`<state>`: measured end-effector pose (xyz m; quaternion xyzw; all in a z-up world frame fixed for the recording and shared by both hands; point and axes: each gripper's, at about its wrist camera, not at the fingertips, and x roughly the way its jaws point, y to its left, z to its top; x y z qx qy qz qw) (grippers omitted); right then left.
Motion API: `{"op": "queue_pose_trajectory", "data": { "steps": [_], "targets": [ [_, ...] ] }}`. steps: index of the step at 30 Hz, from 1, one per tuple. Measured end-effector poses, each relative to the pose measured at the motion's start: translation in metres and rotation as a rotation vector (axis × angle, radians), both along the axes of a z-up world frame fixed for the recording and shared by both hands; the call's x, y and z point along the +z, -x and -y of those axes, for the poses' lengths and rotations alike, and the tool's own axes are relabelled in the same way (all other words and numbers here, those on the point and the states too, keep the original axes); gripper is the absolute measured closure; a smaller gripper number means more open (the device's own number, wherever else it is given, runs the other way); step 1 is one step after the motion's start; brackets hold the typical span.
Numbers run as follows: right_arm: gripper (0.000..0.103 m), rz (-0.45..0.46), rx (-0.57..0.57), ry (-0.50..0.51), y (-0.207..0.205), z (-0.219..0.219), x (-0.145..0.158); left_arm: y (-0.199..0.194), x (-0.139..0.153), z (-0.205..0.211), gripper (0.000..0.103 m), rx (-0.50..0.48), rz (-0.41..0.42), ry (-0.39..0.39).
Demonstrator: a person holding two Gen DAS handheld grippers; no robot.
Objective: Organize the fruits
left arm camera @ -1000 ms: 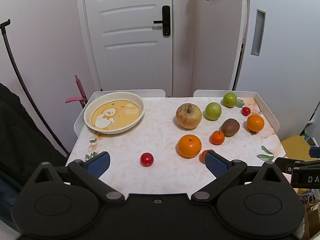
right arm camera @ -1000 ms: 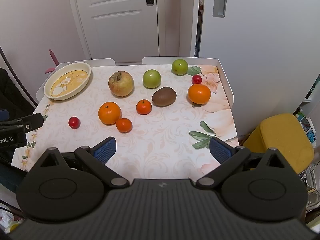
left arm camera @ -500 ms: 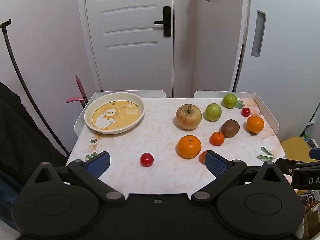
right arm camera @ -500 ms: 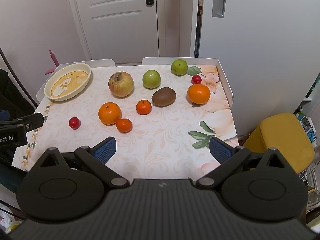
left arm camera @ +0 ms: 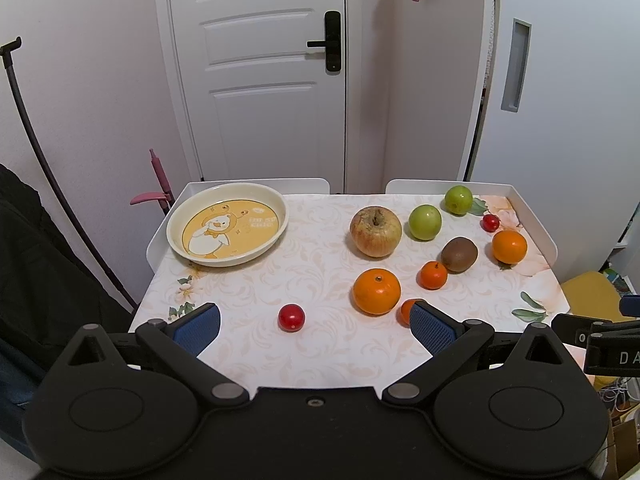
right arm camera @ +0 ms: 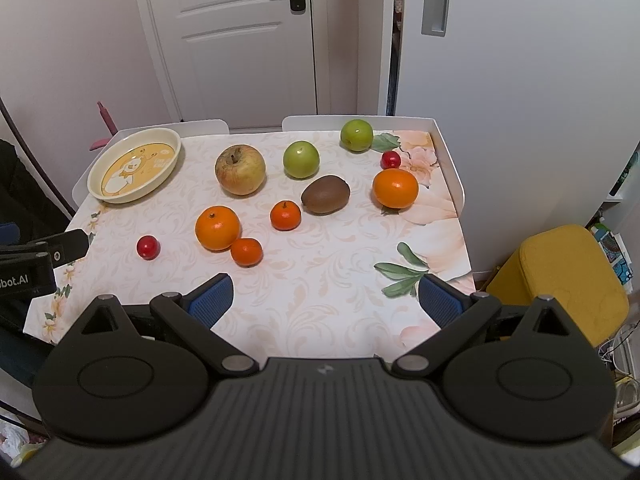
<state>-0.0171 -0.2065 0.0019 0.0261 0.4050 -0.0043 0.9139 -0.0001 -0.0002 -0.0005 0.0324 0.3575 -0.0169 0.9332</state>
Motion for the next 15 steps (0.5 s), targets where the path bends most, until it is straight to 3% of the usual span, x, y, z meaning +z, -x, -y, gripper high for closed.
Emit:
{"op": "queue_pose_trajectory", "data": {
  "steps": [9,15],
  "targets": [
    [0.0,0.001,0.019,-0.009,-0.001,0.002,-0.001,0.001,-0.002,0.003,0.001,0.016,0.003,-0.004],
    [0.0,-0.002,0.1,-0.02,-0.01,0.0,-0.016,0.0,-0.011,0.003,0.001,0.036,0.026,-0.008]
  ]
}}
